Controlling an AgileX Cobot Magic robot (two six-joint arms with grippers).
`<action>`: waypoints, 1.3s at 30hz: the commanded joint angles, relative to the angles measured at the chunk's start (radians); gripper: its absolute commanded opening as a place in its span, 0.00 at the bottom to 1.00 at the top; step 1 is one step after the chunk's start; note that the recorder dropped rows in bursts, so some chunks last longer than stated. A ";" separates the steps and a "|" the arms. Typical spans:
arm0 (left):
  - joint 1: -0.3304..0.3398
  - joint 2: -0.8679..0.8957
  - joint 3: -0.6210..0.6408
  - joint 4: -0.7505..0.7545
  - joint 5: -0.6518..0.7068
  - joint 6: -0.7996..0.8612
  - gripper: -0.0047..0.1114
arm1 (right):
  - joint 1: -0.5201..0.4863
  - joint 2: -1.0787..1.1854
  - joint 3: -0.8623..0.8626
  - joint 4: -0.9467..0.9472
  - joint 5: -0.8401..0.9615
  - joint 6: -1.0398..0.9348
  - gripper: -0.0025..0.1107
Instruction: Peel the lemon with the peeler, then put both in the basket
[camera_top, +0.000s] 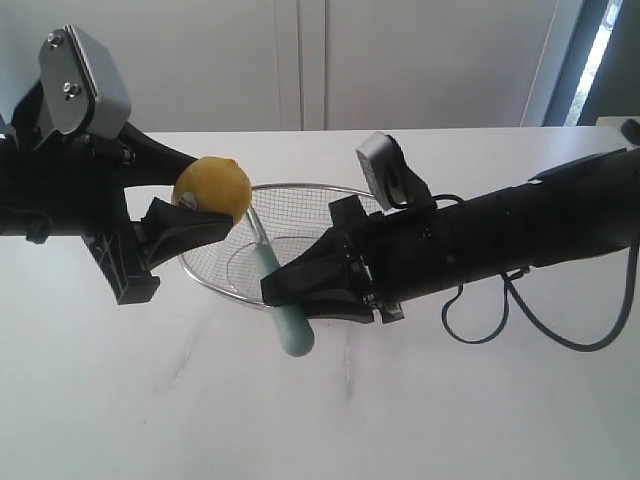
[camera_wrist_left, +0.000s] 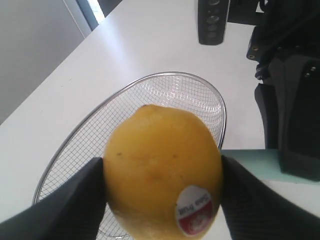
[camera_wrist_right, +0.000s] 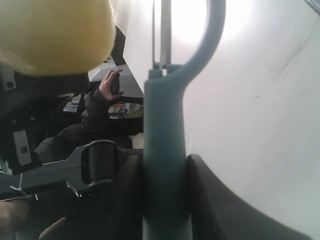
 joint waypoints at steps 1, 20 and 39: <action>-0.004 -0.005 0.004 -0.019 0.019 0.002 0.04 | 0.006 -0.002 0.001 0.027 0.015 -0.018 0.02; -0.004 -0.005 0.004 -0.019 0.019 0.002 0.04 | 0.042 -0.020 0.001 0.028 0.015 0.026 0.02; -0.004 -0.005 0.004 -0.019 0.017 0.002 0.04 | 0.034 -0.060 0.001 0.056 0.015 -0.007 0.02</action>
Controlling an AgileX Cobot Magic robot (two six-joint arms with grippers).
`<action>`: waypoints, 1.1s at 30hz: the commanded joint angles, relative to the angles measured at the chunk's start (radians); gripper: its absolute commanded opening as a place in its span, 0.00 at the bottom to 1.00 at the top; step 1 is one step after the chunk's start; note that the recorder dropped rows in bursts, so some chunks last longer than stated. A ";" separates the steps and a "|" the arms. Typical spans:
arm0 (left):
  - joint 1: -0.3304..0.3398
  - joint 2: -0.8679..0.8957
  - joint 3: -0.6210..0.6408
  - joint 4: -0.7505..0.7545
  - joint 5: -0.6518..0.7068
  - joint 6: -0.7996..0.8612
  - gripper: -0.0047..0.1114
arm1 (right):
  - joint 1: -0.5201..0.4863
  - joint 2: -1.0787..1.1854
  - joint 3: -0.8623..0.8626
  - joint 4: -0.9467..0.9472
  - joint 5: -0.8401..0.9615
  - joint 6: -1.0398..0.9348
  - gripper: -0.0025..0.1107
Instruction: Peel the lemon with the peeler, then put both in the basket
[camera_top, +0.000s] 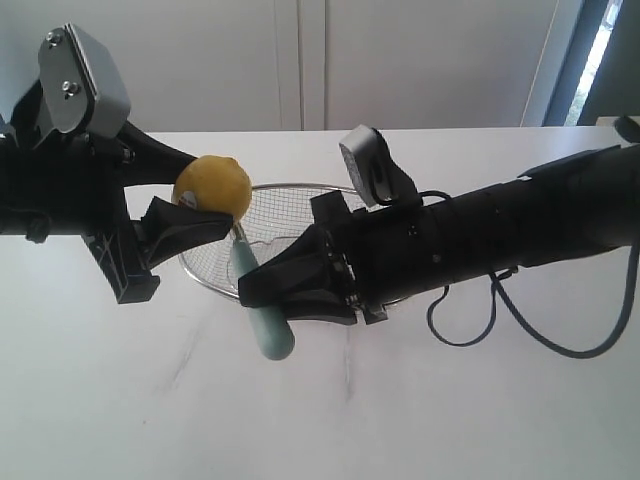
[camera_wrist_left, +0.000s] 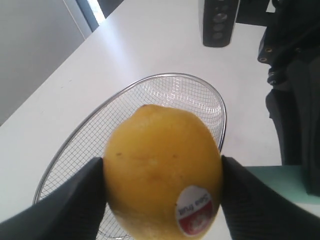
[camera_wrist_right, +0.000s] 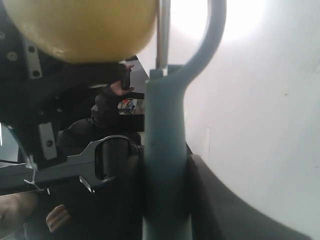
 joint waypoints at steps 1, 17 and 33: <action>-0.004 -0.005 0.004 -0.019 0.017 0.002 0.04 | -0.027 -0.028 0.001 0.026 0.018 -0.025 0.02; -0.004 -0.005 0.004 -0.019 0.017 0.002 0.04 | -0.100 -0.122 0.001 0.032 0.018 -0.025 0.02; -0.004 -0.005 0.004 -0.019 0.017 0.002 0.04 | -0.098 -0.122 0.003 -0.001 0.018 -0.043 0.02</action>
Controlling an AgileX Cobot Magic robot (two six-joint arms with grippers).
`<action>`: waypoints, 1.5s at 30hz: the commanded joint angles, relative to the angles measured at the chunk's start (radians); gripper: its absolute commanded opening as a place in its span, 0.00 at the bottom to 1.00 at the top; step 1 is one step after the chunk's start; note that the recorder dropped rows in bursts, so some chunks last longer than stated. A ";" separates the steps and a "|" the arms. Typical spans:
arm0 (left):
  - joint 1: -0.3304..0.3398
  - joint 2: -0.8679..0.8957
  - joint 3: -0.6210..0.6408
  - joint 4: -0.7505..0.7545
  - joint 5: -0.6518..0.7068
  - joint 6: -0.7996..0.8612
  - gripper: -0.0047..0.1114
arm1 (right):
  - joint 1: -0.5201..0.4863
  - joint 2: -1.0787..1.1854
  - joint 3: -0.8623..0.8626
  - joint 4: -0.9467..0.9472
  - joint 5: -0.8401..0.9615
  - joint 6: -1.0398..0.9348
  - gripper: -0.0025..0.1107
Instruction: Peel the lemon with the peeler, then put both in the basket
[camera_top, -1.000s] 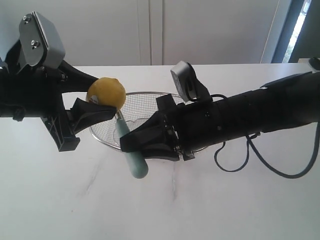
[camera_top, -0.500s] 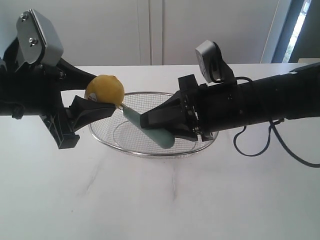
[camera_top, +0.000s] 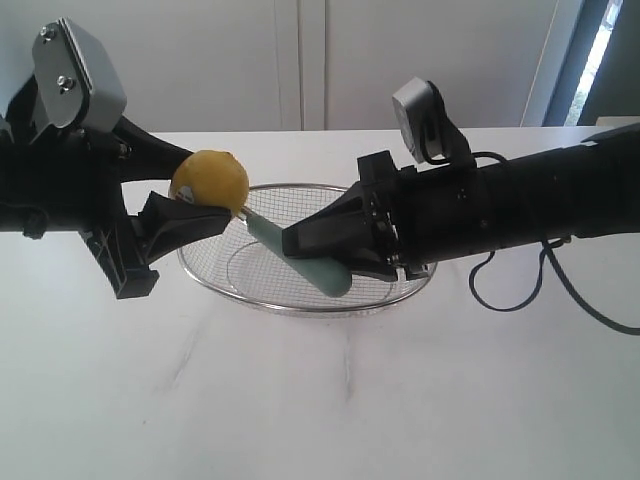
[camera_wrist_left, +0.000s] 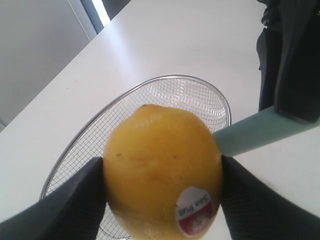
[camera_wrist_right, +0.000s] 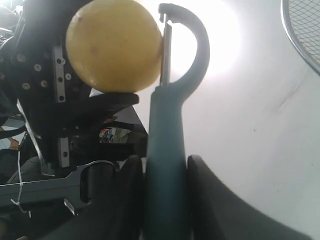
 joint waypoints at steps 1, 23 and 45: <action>-0.004 -0.002 0.004 -0.011 0.025 0.002 0.04 | -0.001 -0.021 0.001 0.030 0.059 -0.025 0.02; -0.004 -0.002 0.004 -0.011 0.030 0.002 0.04 | 0.032 -0.021 0.037 0.028 -0.010 -0.027 0.02; -0.004 -0.002 0.004 -0.011 0.034 0.002 0.04 | 0.108 0.131 0.035 0.074 0.025 -0.029 0.02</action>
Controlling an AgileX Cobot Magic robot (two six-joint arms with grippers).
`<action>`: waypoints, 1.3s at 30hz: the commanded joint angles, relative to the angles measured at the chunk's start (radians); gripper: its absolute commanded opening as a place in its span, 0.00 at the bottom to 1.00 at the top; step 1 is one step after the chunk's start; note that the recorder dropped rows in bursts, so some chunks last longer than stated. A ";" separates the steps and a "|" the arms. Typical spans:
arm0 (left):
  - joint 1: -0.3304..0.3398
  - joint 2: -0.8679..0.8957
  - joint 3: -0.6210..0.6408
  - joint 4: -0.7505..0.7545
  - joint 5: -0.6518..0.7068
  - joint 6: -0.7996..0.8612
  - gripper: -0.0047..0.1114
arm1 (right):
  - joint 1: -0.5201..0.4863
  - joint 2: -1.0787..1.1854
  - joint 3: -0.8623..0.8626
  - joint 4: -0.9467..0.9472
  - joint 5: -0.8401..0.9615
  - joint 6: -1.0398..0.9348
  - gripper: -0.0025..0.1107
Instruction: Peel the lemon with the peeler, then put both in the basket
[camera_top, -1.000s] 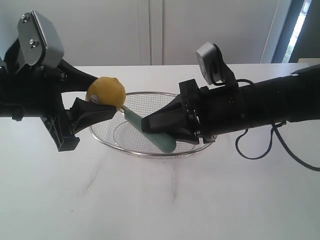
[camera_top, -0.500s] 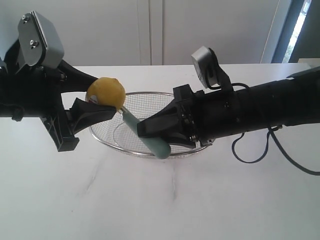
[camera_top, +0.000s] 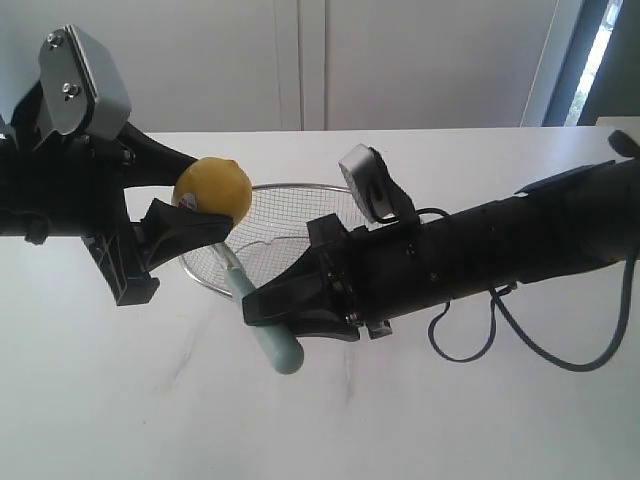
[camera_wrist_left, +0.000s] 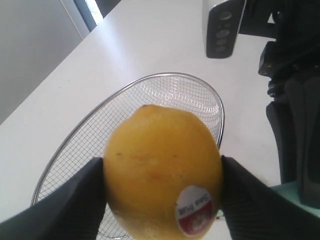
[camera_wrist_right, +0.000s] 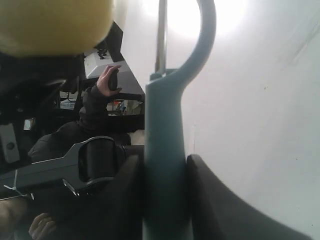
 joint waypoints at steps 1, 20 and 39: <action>-0.004 -0.004 0.004 -0.024 0.020 0.002 0.04 | 0.002 0.015 0.001 0.040 0.028 -0.027 0.02; -0.004 -0.004 0.004 -0.024 0.020 0.002 0.04 | -0.089 -0.050 -0.014 0.070 0.033 -0.027 0.02; -0.004 -0.004 0.004 -0.024 0.020 -0.017 0.04 | -0.324 -0.342 -0.014 0.019 0.057 -0.084 0.02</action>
